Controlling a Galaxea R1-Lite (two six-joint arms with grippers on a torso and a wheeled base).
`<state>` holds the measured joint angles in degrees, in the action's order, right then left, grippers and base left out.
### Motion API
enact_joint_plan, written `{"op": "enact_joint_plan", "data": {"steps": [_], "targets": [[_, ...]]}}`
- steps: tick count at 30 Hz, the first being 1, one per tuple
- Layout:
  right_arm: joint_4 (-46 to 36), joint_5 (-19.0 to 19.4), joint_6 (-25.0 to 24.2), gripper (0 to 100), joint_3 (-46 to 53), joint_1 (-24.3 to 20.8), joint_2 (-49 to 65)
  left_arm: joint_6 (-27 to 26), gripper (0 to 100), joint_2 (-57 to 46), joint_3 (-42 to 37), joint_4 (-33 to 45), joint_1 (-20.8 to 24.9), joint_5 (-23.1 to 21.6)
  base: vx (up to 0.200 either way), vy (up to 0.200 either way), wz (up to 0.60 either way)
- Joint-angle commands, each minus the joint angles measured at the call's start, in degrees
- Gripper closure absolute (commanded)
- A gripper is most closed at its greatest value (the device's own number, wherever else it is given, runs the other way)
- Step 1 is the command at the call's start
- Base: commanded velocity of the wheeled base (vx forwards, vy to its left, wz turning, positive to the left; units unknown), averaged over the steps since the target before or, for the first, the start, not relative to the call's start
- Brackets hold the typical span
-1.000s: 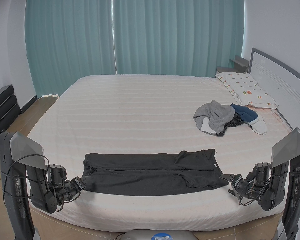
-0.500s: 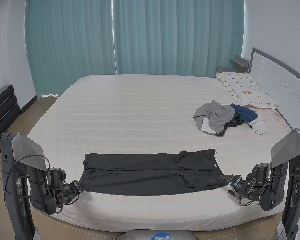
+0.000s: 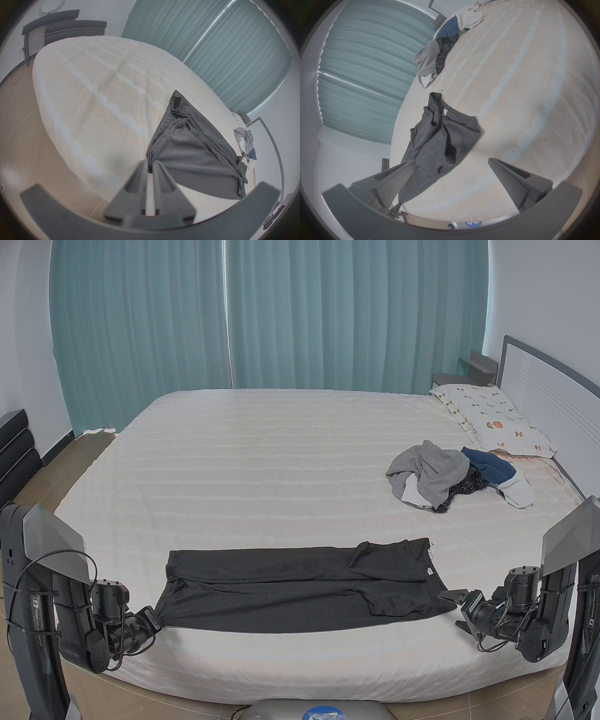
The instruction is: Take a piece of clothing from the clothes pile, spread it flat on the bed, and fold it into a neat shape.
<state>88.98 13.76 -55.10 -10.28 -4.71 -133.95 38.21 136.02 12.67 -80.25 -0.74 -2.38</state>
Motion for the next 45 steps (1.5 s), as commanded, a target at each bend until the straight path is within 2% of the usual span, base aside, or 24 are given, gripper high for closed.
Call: {"op": "enact_joint_plan", "data": {"steps": [1, 9, 16, 18, 20, 21, 22, 23, 24, 25, 27, 29, 33, 35, 36, 38, 39, 42, 45], "targets": [[0.8, 0.0, 0.0, 0, 0.0, 0.0, 0.0, 0.1, 0, -0.1, -0.1, 0.0, -0.4, 0.0, 0.000, 0.000, 0.00], [0.8, 0.3, 0.0, 0, -0.2, 2.9, 2.1, 2.0, 0, -5.9, 0.8, 0.3, -3.2, -1.2, 0.000, 0.000, 0.00], [0.8, 0.1, 0.1, 0, -0.9, 2.6, -0.5, 2.9, 0, -9.1, 7.8, 1.9, -3.0, -2.1, 0.000, 0.000, 0.00], [0.8, 0.1, 0.2, 0, -0.9, 2.5, -0.5, 2.2, 0, -9.2, 11.2, 4.4, -3.4, -2.0, 0.000, 0.000, 0.00], [0.8, 0.1, 0.2, 0, -0.9, 2.5, -0.5, -0.2, 0, -10.1, 15.4, 11.1, -3.6, -2.0, 0.000, 0.000, 0.00], [0.8, 0.1, 0.2, 0, -0.9, 2.5, -0.5, -0.2, 0, -10.1, 15.4, 11.1, -3.6, -2.0, 0.000, 0.000, 0.00], [0.8, 0.2, 0.2, 0, -0.9, 2.5, -0.5, -1.4, 0, -11.3, 18.9, 18.0, -3.4, -2.3, 0.000, 0.000, 0.00], [0.8, 0.2, 0.2, 0, -0.9, 2.5, -0.6, -1.6, 0, -11.5, 20.6, 20.7, -3.2, -2.5, 0.000, 0.000, 0.00], [0.8, 0.2, 0.2, 0, -0.9, 2.5, -0.6, -1.6, 0, -11.5, 20.6, 20.7, -3.2, -2.5, 0.000, 0.000, 0.00], [0.8, 0.2, 0.3, 0, -0.9, 2.4, -0.7, -1.8, 0, -11.0, 24.2, 25.0, -2.7, -3.3, 0.000, 0.000, 0.00], [0.8, 0.1, 0.3, 0, -0.9, 2.4, -0.7, -1.8, 0, -10.7, 26.0, 26.0, -2.2, -4.2, 0.000, 0.000, 0.00], [0.8, 0.1, 0.3, 0, -0.8, 2.2, -0.7, -3.0, 0, -8.7, 28.7, 27.2, -1.5, -6.6, 0.000, 0.000, 0.00], [0.8, 0.2, 0.3, 0, -0.7, 2.2, -0.7, -11.7, 0, -4.7, 31.4, 31.0, -0.2, -7.1, 0.000, 0.000, 0.00], [0.8, 0.2, 0.3, 0, -0.7, 2.2, -0.7, -11.8, 0, -4.5, 31.4, 31.0, -0.1, -7.1, 0.000, 0.000, 0.00], [0.8, 0.2, 0.4, 0, -0.7, 2.2, -0.7, -16.6, 0, -2.0, 31.7, 30.4, 1.1, -6.9, 0.000, 0.000, 0.00], [0.8, 0.2, 0.4, 0, -0.7, 2.2, -0.7, -19.4, 0, -1.1, 31.6, 30.3, 1.5, -6.5, 0.000, 0.000, 0.00], [0.8, 0.1, 0.4, 0, -0.7, 2.2, -0.7, -21.0, 0, -1.1, 31.6, 30.9, 1.8, -5.8, 0.000, 0.000, 0.00], [0.8, 0.0, 0.5, 0, -0.6, 1.8, -1.0, -21.2, 0, 0.1, 32.3, 30.9, 3.1, -3.5, 0.000, 0.000, 0.00], [0.8, -0.1, 0.7, 0, -0.6, 1.8, -1.1, -21.6, 0, 2.1, 33.3, 29.6, 3.3, 0.9, 0.000, 0.000, 0.00]]}}
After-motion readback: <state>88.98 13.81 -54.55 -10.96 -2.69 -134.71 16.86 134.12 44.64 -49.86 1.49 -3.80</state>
